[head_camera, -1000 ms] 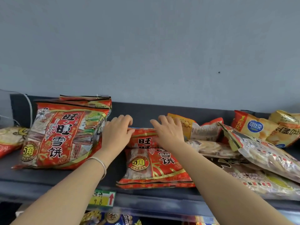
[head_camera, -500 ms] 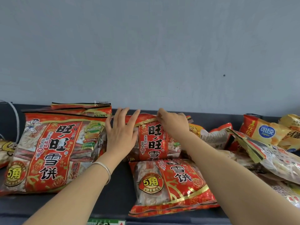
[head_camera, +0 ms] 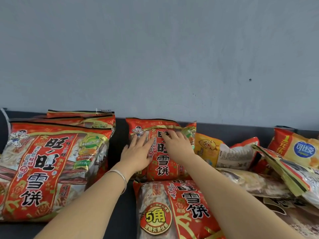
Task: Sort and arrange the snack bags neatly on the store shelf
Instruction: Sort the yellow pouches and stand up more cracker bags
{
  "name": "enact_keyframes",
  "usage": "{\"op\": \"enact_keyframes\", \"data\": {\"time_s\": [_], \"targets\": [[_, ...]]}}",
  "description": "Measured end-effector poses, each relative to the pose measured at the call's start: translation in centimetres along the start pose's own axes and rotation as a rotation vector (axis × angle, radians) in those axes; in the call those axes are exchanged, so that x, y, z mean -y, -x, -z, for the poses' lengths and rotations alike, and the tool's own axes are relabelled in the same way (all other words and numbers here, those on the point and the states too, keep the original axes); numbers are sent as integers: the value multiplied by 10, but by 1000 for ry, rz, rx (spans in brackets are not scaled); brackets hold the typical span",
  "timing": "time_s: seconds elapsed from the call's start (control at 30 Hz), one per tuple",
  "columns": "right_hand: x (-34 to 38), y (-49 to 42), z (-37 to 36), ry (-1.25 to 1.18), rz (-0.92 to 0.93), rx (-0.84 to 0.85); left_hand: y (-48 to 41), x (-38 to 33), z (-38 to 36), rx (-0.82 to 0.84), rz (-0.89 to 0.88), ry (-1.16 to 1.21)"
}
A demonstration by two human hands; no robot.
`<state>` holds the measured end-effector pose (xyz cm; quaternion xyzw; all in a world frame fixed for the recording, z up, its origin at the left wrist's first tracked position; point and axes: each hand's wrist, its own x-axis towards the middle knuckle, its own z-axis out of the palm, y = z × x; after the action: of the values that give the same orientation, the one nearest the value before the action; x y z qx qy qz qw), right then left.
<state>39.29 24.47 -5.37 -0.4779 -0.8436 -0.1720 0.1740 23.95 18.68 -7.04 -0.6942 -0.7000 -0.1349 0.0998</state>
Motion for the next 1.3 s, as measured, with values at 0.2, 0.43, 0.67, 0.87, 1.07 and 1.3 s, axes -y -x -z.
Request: {"op": "enact_keyframes", "data": {"time_s": [0.2, 0.43, 0.67, 0.87, 1.07, 1.3], "targets": [[-5, 11, 13, -67, 64, 44, 12, -1, -1, -143, -9, 58], [-1, 49, 36, -85, 80, -43, 50, 6, -6, 27, 153, 247], [-3, 76, 45, -86, -7, 492, 76, -9, -7, 389, 429, 714], [-4, 95, 44, -141, -99, 582, 82, -29, -3, 466, 543, 1072], [-9, 103, 44, -300, -188, 425, 88, -59, 11, 316, 442, 1190], [-14, 100, 51, -484, -362, 344, 97, -33, 49, 55, 201, 1005]]}}
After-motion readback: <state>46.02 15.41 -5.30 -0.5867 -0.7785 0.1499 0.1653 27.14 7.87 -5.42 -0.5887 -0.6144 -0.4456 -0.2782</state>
